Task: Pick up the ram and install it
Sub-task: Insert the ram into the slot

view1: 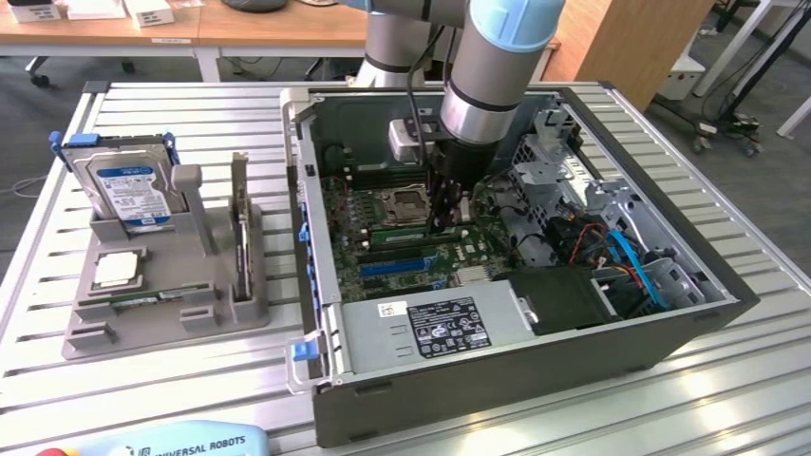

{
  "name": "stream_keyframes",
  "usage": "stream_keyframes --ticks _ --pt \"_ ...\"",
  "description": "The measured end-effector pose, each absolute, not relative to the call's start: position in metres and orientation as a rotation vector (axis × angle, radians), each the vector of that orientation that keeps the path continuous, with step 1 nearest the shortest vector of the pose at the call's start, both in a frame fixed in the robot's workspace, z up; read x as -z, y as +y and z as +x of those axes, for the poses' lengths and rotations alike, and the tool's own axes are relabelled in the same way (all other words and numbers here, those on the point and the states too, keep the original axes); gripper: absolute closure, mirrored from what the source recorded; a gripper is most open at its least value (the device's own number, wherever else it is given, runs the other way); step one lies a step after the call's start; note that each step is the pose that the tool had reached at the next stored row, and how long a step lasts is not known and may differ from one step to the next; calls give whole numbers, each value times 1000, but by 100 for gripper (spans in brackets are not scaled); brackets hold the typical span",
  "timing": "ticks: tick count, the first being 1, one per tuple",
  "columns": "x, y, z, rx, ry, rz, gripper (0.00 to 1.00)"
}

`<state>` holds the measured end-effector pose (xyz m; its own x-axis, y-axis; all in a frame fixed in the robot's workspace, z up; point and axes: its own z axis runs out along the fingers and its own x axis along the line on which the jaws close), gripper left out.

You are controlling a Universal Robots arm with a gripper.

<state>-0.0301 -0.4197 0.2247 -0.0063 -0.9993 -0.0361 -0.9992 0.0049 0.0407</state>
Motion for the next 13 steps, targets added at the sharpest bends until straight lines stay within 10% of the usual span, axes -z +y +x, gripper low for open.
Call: stream_keyframes --ticks 13 --pt "-225 -420 -30 85 -2225 2212 75"
